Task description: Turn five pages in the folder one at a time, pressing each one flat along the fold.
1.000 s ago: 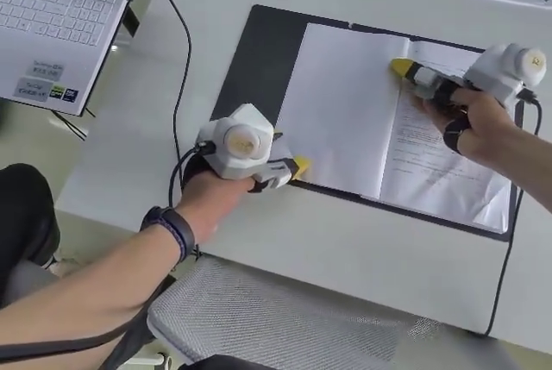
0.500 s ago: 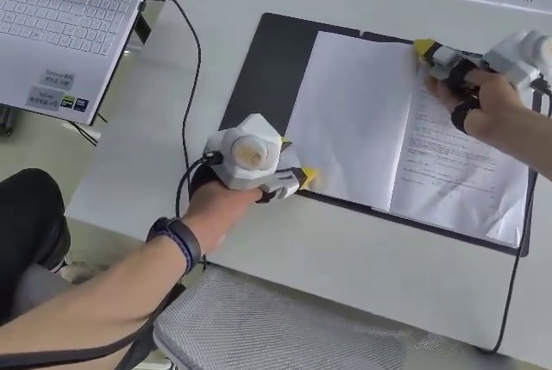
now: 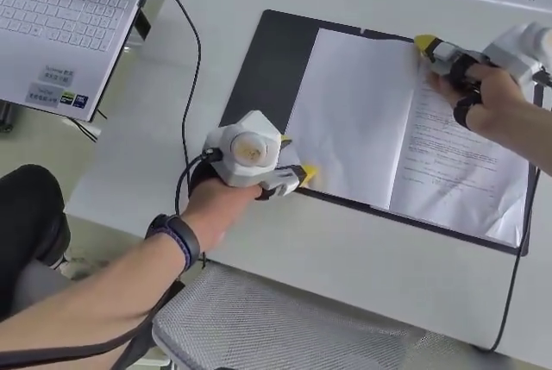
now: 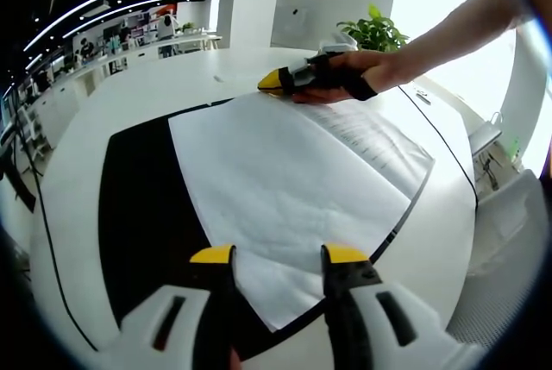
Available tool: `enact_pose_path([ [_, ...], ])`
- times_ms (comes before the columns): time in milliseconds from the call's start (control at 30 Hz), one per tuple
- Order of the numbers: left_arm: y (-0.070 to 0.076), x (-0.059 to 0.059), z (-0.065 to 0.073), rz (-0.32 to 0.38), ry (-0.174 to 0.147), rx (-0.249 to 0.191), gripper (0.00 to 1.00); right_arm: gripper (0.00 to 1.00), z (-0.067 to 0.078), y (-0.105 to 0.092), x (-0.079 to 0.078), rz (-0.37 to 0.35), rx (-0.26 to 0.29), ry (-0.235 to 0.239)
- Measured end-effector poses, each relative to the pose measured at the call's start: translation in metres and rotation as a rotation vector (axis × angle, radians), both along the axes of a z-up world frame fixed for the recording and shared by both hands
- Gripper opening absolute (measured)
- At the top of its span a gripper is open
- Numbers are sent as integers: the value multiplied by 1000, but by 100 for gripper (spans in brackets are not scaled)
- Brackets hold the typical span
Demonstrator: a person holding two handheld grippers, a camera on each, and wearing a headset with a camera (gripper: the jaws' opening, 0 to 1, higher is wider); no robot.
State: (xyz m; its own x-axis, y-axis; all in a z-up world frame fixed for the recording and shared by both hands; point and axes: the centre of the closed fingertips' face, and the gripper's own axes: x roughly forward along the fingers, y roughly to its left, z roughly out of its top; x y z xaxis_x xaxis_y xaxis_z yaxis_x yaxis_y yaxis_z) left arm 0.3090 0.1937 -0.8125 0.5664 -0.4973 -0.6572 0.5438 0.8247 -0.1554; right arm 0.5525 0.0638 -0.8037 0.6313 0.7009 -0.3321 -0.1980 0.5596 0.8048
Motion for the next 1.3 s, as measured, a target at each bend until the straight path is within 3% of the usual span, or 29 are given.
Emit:
enact_pose_path([
  [100,1,1,-2,2,0,-1,38,0,0,0,-4,8,-3,-2],
  [567,0,0,-2,11,-7,3,38,0,3,7,-67,165,5,-24],
  [933,1,0,-2,1,-12,5,37,0,7,11,-110,221,27,-18],
  [1100,1,0,-3,2,-16,5,37,0,17,15,-151,241,38,-15],
  [1300,1,0,-4,-2,-18,7,37,0,23,20,-177,303,26,-12],
])
